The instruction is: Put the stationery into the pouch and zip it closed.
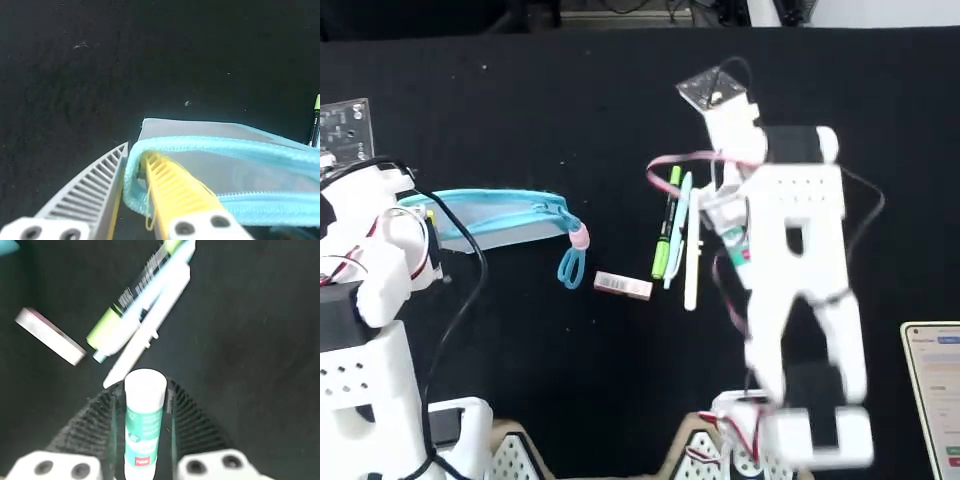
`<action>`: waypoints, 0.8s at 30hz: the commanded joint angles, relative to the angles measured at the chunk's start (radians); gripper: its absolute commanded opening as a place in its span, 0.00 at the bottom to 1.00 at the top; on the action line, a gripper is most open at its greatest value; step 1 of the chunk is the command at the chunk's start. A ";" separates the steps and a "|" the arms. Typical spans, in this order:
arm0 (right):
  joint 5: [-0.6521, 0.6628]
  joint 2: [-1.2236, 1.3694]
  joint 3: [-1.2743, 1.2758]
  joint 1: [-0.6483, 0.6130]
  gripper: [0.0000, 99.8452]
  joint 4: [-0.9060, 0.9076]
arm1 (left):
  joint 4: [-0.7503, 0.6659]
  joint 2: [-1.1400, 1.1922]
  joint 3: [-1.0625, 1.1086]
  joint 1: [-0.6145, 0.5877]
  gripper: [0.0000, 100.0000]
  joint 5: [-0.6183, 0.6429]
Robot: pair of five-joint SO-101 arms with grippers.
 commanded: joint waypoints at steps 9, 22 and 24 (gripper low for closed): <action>-0.445 -0.645 0.021 -0.496 0.01 -0.218 | 0.012 0.008 0.065 0.012 0.03 -0.002; -0.354 -0.665 0.188 -0.764 0.01 -0.626 | 0.018 0.008 0.065 0.039 0.03 -0.002; -0.359 -0.687 0.213 -0.763 0.01 -0.651 | 0.023 0.008 0.067 0.070 0.03 -0.003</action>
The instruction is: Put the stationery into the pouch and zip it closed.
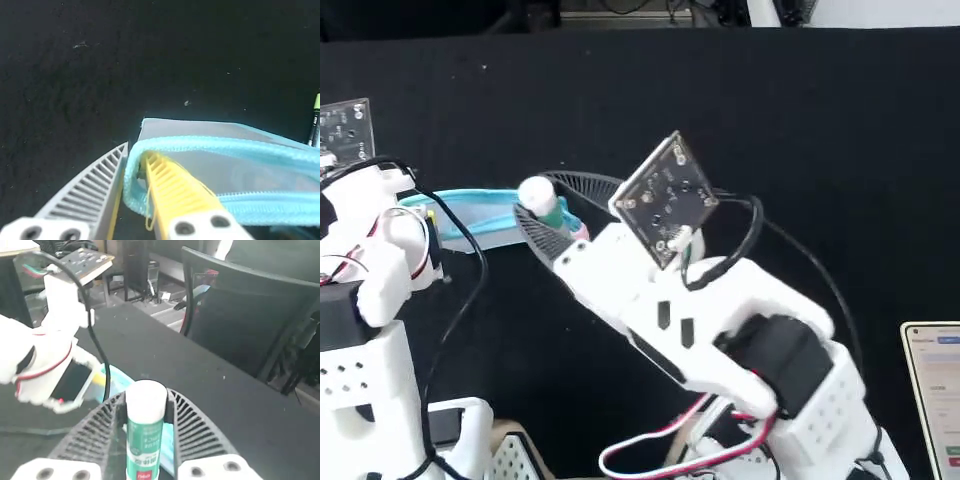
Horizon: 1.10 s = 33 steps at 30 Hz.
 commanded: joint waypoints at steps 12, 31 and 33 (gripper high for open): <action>0.005 -0.295 0.564 -0.009 0.01 -0.631 | 0.078 0.006 0.064 0.162 0.03 -0.005; 0.005 -0.354 0.949 0.071 0.01 -0.921 | 0.077 0.006 0.064 0.162 0.03 -0.005; 0.006 -0.355 0.944 0.055 0.01 -0.868 | 0.075 0.006 0.064 0.162 0.03 -0.005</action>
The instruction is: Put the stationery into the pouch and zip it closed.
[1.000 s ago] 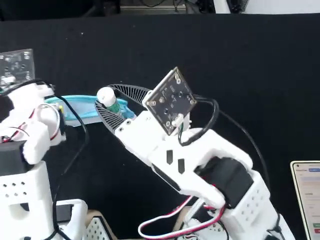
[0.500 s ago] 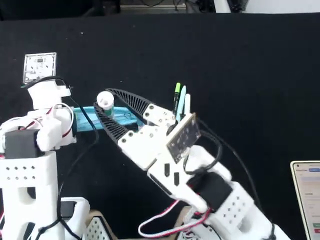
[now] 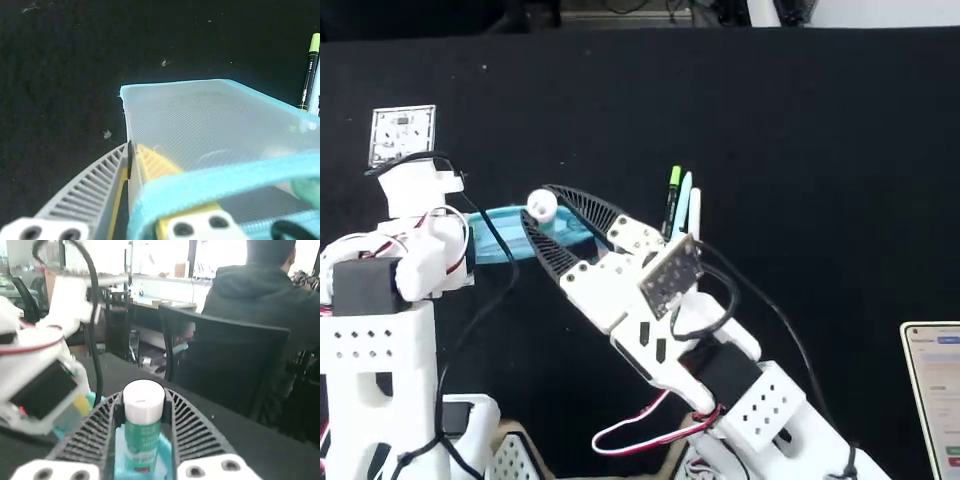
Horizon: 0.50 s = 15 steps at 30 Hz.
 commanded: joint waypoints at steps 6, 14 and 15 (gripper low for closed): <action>0.005 -0.018 -0.165 -0.094 0.19 0.379 | 0.006 0.003 0.021 0.019 0.03 -0.005; 0.012 -0.024 -0.412 -0.089 0.16 0.654 | 0.005 0.003 0.021 0.016 0.03 -0.005; 0.021 -0.025 -0.438 -0.074 0.16 0.678 | 0.005 0.003 0.022 0.016 0.03 -0.005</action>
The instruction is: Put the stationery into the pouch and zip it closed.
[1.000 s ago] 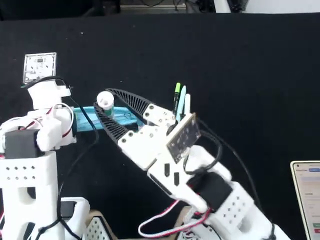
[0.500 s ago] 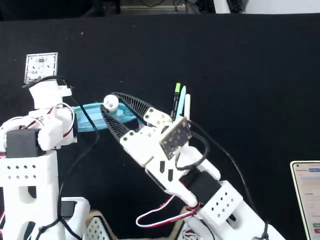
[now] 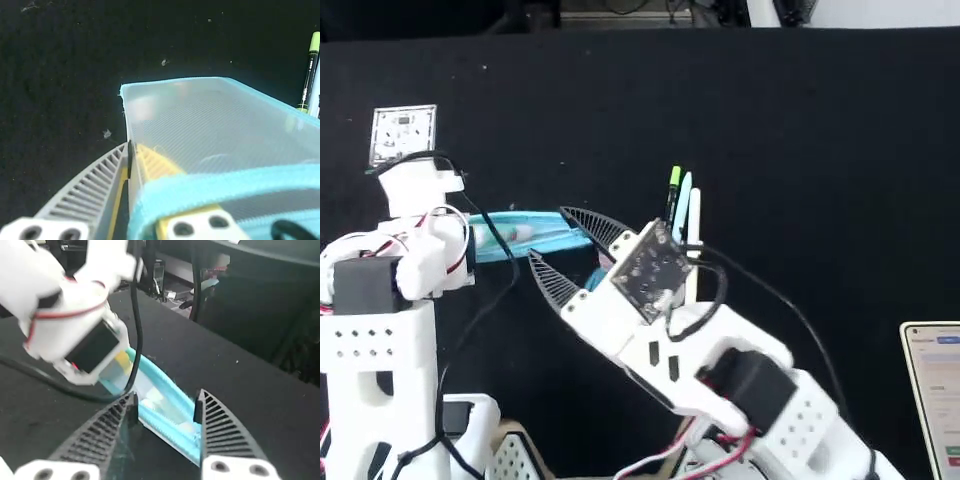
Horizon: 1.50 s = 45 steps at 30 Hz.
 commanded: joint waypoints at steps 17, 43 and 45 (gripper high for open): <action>-0.161 -0.015 0.147 0.684 0.16 0.123 | 0.006 0.005 0.021 0.015 0.03 -0.005; 0.318 0.734 0.189 0.419 0.16 -0.158 | -0.038 0.005 0.035 -0.131 0.03 0.005; 0.359 0.774 0.189 0.419 0.16 -0.178 | -0.038 0.005 0.036 -0.131 0.03 0.005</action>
